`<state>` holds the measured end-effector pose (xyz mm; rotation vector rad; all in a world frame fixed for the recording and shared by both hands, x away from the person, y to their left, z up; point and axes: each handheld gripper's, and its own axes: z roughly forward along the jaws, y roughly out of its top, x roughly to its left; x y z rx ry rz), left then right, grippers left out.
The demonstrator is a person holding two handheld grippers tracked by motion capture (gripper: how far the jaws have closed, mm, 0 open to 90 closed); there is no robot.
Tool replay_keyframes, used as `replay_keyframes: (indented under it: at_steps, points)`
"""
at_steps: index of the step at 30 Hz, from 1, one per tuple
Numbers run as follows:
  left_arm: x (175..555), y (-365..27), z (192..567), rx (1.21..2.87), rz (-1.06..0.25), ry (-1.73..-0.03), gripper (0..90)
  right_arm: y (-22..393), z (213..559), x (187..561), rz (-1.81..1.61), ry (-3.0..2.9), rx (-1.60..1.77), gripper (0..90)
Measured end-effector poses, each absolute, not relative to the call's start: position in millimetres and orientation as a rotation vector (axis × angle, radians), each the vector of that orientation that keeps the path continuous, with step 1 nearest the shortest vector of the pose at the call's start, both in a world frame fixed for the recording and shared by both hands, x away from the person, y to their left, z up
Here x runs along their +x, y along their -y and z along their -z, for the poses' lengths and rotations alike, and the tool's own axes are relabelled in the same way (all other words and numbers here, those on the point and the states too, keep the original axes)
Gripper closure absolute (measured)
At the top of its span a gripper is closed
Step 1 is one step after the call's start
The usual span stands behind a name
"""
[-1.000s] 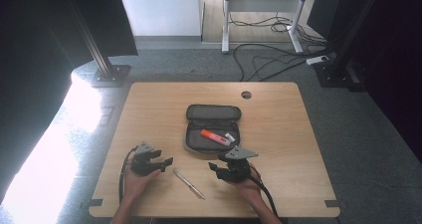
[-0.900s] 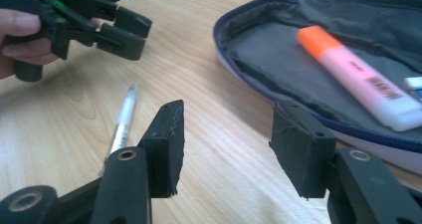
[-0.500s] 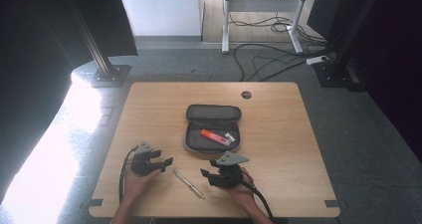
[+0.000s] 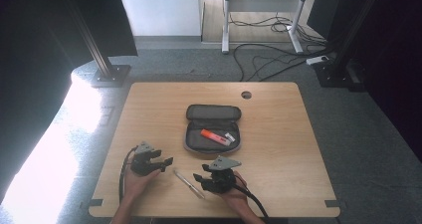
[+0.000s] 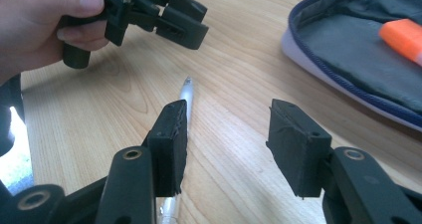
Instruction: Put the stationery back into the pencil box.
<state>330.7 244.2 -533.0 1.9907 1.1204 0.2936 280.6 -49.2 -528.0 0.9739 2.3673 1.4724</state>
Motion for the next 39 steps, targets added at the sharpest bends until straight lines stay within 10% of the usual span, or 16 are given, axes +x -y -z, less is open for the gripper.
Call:
replay_keyframes:
  at_steps: [39]
  points:
    - [330.7, -245.5, 532.0, 1.987, -0.295, -1.121, 33.7, 6.3, 547.9, 271.2, -1.326, -2.516, 0.886, 53.6]
